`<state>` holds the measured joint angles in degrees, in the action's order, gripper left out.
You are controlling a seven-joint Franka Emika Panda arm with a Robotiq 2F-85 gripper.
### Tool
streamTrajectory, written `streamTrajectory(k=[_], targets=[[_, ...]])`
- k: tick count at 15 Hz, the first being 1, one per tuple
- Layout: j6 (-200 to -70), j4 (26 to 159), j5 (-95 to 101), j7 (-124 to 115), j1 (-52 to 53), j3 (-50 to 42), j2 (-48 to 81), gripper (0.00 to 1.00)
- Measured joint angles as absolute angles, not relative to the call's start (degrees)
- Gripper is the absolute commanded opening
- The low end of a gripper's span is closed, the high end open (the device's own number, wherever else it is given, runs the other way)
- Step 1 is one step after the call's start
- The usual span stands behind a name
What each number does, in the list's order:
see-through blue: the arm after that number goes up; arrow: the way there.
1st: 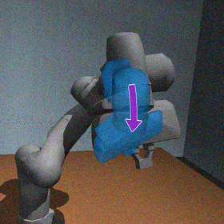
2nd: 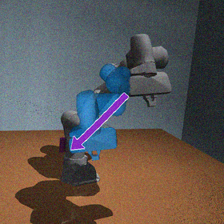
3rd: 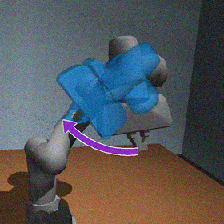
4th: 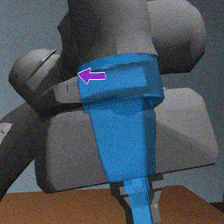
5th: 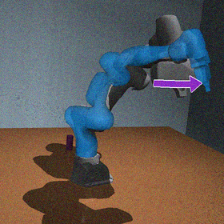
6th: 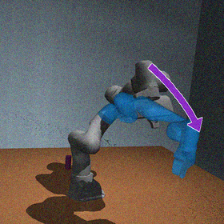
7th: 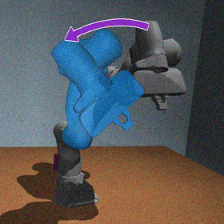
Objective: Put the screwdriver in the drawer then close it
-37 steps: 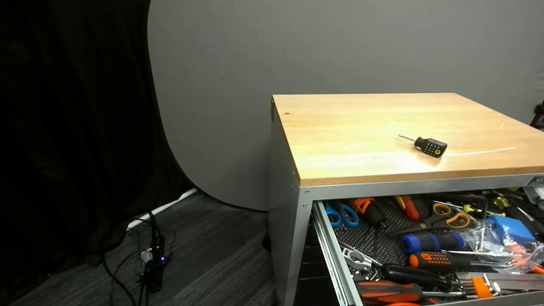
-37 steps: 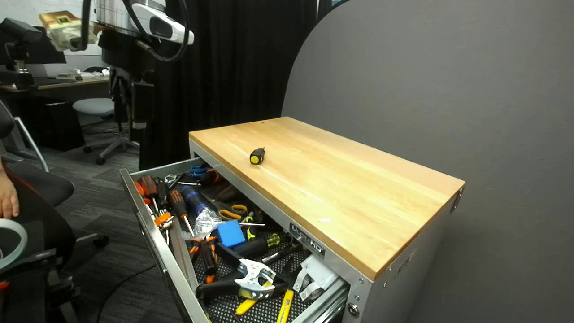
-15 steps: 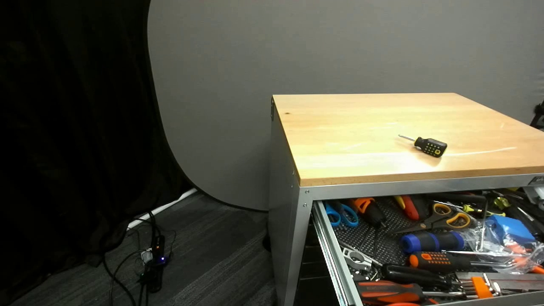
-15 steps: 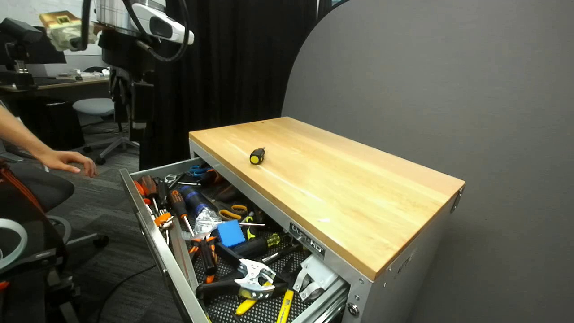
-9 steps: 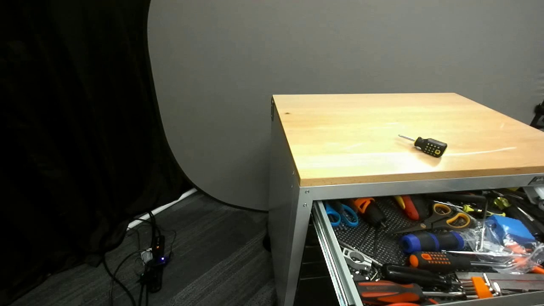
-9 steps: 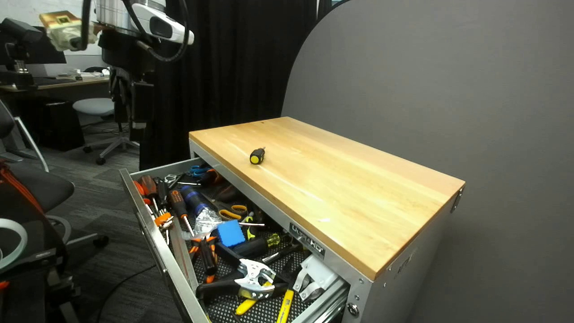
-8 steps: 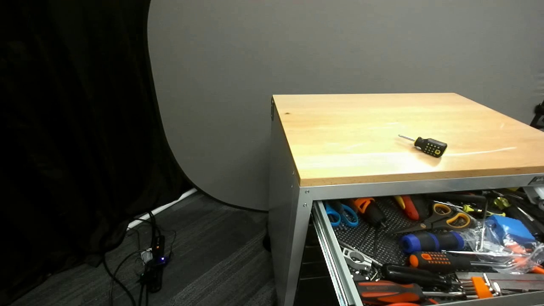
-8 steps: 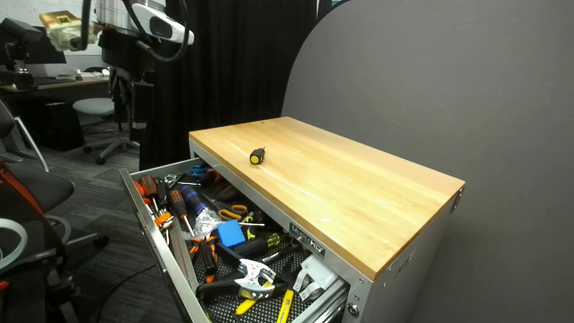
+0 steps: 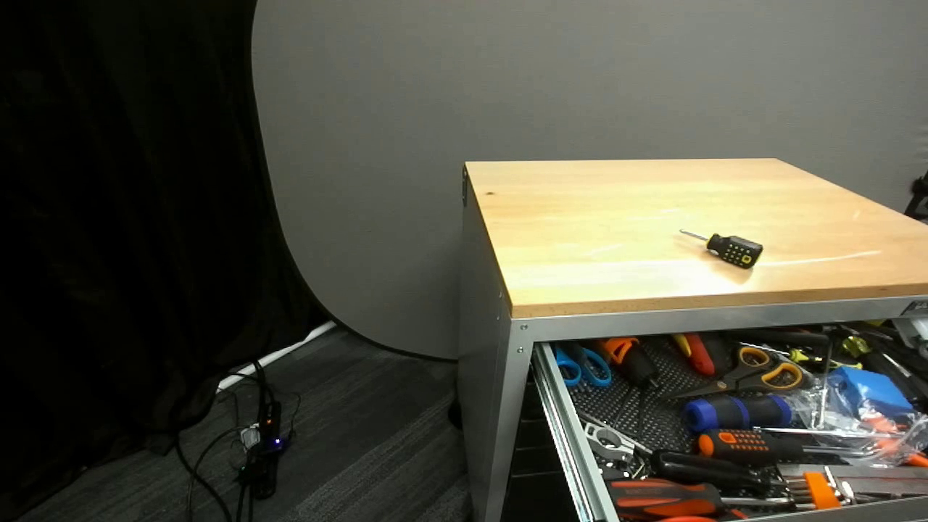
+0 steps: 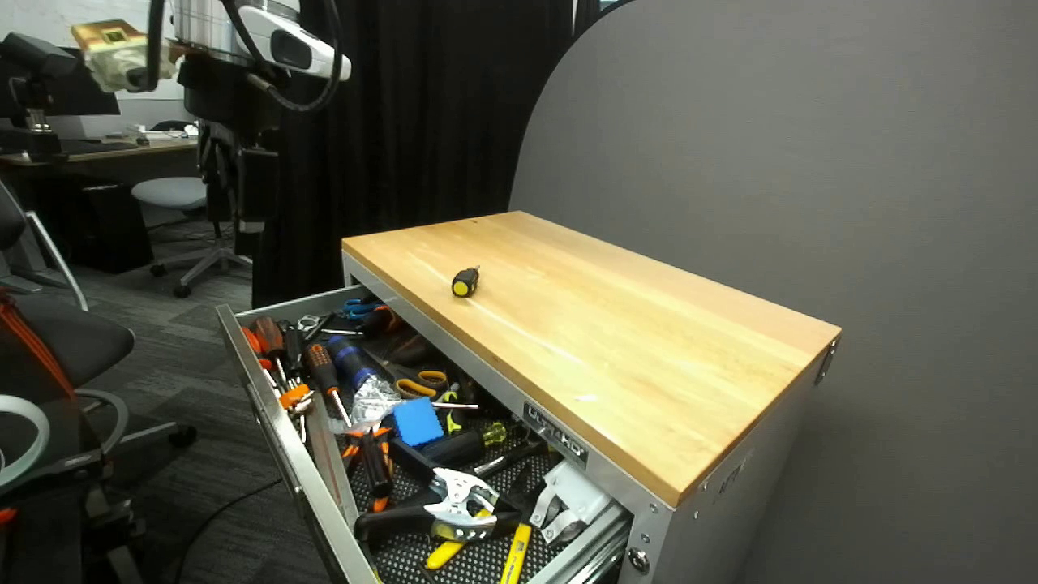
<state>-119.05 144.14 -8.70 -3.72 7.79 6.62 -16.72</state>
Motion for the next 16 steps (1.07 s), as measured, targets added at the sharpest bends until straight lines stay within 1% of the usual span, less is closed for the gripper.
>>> streamTrajectory(k=[16], targets=[[-119.57, 144.02, -8.70, -4.00, 7.79, 6.74, -16.11, 1.00]])
